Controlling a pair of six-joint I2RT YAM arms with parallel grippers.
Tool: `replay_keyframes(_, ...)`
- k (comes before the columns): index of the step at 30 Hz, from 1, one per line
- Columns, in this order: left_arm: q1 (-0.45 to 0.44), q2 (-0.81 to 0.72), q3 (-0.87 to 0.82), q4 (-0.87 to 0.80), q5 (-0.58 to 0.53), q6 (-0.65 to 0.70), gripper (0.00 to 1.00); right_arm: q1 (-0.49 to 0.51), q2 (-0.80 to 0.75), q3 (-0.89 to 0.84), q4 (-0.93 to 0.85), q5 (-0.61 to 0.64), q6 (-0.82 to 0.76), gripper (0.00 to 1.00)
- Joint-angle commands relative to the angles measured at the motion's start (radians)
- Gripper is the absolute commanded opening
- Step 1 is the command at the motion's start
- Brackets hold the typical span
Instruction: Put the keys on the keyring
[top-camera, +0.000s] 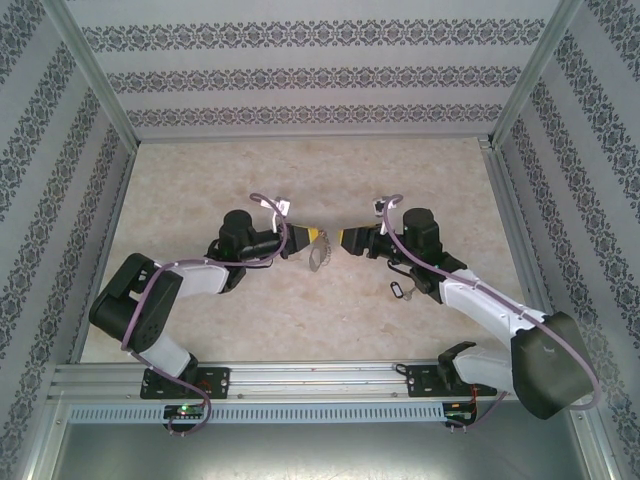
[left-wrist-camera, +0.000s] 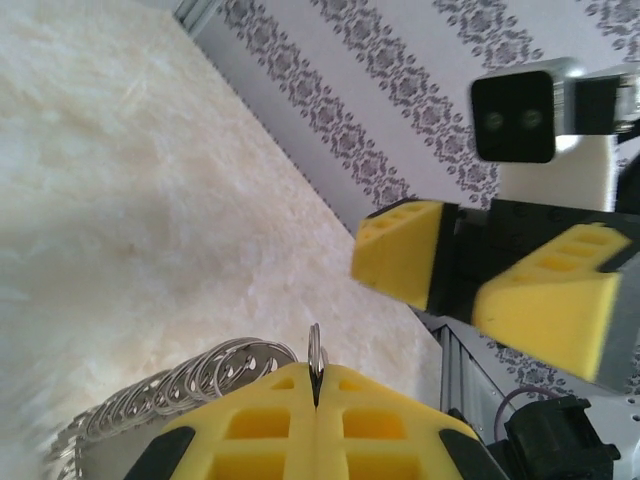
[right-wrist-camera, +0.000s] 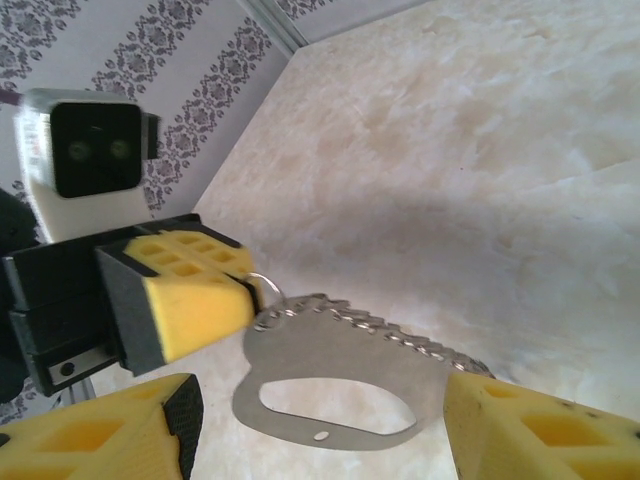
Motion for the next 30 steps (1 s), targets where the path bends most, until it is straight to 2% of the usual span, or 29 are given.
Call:
replay_keyframes(1, 0.005, 0.019, -0.019, 0.279, -0.017, 0.0, 0.0, 0.012, 0.015, 0.004, 0.01, 0.004, 0.015, 0.65)
replay_keyframes(8, 0.006, 0.036, -0.038, 0.4, -0.012, 0.025, 0.0, 0.011, 0.019, 0.011, 0.011, -0.01, 0.012, 0.64)
replay_keyframes(14, 0.004, 0.026, -0.05, 0.409, -0.03, 0.104, 0.0, 0.007, 0.01, 0.017, 0.016, -0.011, 0.022, 0.64)
replay_keyframes(25, -0.015, -0.005, -0.038, 0.273, -0.051, 0.251, 0.0, 0.026, 0.07, 0.098, 0.034, -0.122, 0.008, 0.58)
replay_keyframes(30, -0.024, -0.037, -0.038, 0.176, -0.056, 0.328, 0.0, 0.042, 0.1, 0.119, 0.038, -0.129, -0.014, 0.53)
